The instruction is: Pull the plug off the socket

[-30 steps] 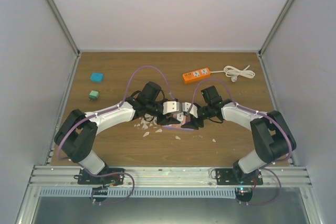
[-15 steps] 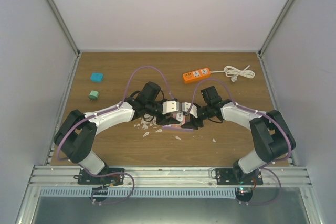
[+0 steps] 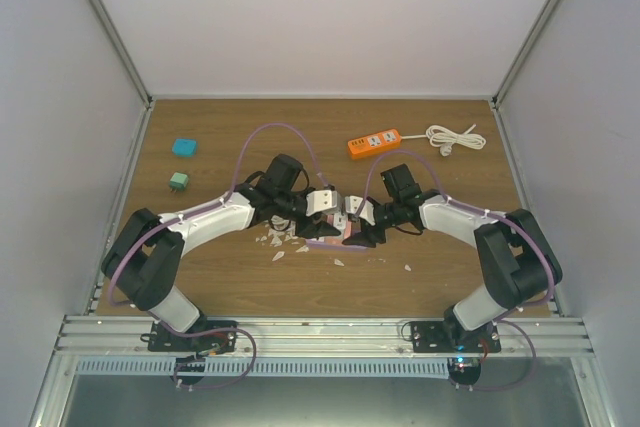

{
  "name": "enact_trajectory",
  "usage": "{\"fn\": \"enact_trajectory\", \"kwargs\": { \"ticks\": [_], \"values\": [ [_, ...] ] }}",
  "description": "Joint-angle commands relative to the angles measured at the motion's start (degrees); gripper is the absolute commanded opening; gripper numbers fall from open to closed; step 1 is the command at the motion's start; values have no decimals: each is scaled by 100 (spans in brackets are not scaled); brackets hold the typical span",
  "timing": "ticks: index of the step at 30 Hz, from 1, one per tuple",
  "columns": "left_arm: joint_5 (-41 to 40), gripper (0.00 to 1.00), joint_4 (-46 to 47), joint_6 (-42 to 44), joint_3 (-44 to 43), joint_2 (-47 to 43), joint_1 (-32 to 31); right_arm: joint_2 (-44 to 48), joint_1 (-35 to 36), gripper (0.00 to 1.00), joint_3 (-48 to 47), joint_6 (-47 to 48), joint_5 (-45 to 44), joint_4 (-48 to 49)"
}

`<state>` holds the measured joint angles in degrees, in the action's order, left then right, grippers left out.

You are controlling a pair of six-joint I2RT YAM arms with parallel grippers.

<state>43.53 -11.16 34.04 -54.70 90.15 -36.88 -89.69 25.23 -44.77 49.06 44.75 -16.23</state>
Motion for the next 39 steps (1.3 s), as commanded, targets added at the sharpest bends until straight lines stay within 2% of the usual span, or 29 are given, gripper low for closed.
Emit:
{"fn": "enact_trajectory", "kwargs": {
  "ticks": [1,9,27,39],
  "values": [
    [595,26,318,71,-88,-376,-25,-153,22,48,102,24,-248,84],
    [199,26,418,366,154,-576,-129,-161,17,48,98,25,-249,76],
    [721,25,373,-305,-231,-356,38,-185,17,47,87,-1,-257,84],
    [62,25,334,447,80,-617,-91,-215,17,46,80,1,-257,76]
  ]
}}
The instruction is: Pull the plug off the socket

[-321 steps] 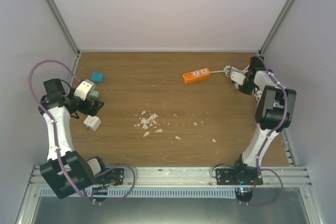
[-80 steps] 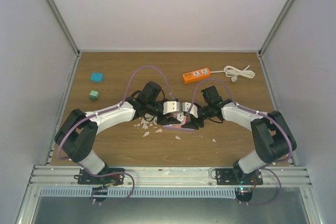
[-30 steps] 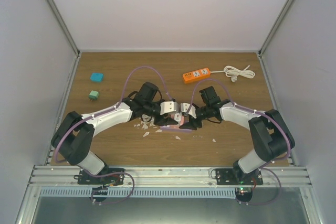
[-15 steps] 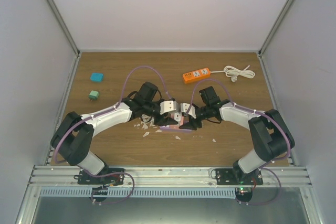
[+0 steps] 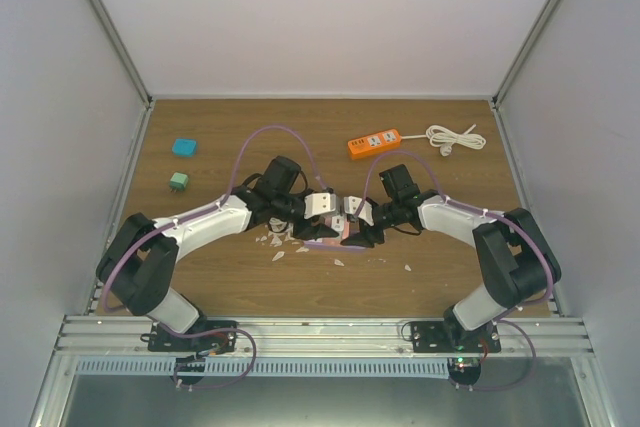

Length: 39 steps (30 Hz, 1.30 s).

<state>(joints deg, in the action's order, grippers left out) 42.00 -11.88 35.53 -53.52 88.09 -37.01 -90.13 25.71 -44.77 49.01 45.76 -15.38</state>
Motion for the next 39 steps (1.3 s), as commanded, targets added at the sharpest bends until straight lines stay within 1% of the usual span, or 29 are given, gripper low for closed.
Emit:
{"fn": "enact_trajectory", "kwargs": {
  "ticks": [1,4,9,16,23,27,31,39],
  "values": [
    [197,25,402,290,-47,-427,-85,-172,-30,46,90,3,-367,-1],
    [191,25,367,242,-143,-418,-113,-192,-29,46,78,-6,-383,3],
    [598,24,240,-52,-349,-318,-106,-188,-31,46,88,-6,-413,-6],
    [653,25,328,-192,-402,-298,-2,-240,-31,45,73,3,-399,-23],
    [283,24,364,367,-237,-385,-77,-252,-31,43,32,3,-366,-92],
    [199,24,379,428,-147,-387,-87,-275,-31,43,14,3,-354,-112],
    [166,24,333,472,-117,-396,-87,-230,-31,47,16,3,-313,-117],
    [205,24,147,412,-99,-401,64,83,-67,64,-117,-125,-163,-215]
  ]
}}
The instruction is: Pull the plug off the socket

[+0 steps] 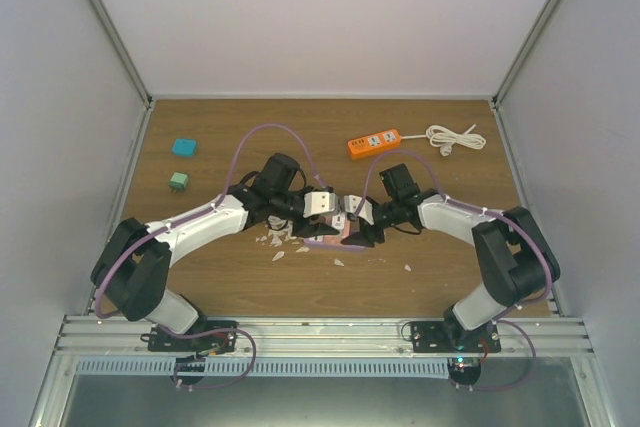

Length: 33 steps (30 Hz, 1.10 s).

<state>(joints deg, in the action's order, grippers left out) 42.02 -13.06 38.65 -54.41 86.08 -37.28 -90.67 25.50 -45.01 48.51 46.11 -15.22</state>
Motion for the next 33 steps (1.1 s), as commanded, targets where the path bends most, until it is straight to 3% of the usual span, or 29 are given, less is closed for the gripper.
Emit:
{"fn": "enact_trajectory", "kwargs": {
  "ticks": [1,7,15,21,29,33],
  "values": [
    [227,24,227,86,-24,-190,136,180,-40,66,-133,-86,-177,-263],
    [272,24,-79,100,-118,-315,310,452,-70,83,-299,-195,-93,-382],
    [134,25,-996,279,-451,-708,690,783,-143,95,-381,-279,-120,-547],
    [-44,25,-2082,678,-927,-979,1773,1144,-202,100,-455,-390,-162,-714],
    [-1185,28,-3363,1114,-1570,-709,3278,1559,-224,100,-664,-719,-274,-894],
    [-1866,28,-3700,1126,-1873,-370,3700,1803,-228,100,-685,-952,-317,-903]
  ]
}}
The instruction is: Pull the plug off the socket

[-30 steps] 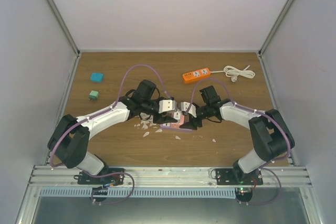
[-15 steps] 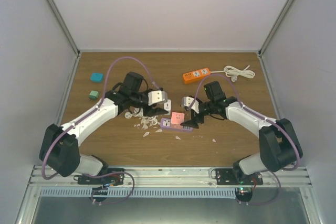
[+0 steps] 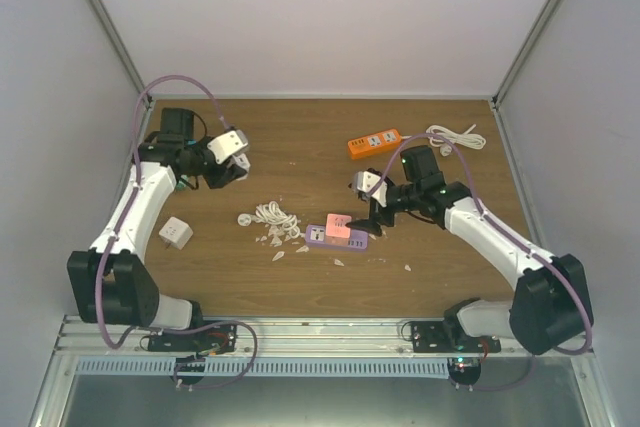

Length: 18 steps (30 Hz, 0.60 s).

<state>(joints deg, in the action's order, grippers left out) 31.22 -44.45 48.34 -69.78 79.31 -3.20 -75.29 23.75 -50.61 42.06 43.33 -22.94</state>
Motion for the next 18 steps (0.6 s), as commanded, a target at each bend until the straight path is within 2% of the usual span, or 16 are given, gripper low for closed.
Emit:
{"fn": "enact_trajectory", "kwargs": {
  "ticks": [1,5,11,18],
  "values": [
    [-931,28,-681,151,-449,440,444,314,-51,99,-121,-380,-31,-121],
    [-1199,28,-1223,9,-865,1031,807,541,-51,100,-71,-584,67,-139],
    [-2119,28,-1613,-410,-1179,1832,938,667,-43,100,108,-596,105,-82],
    [-2651,29,-1977,-682,-1792,2724,961,611,-44,100,169,-495,80,-120]
  ]
}}
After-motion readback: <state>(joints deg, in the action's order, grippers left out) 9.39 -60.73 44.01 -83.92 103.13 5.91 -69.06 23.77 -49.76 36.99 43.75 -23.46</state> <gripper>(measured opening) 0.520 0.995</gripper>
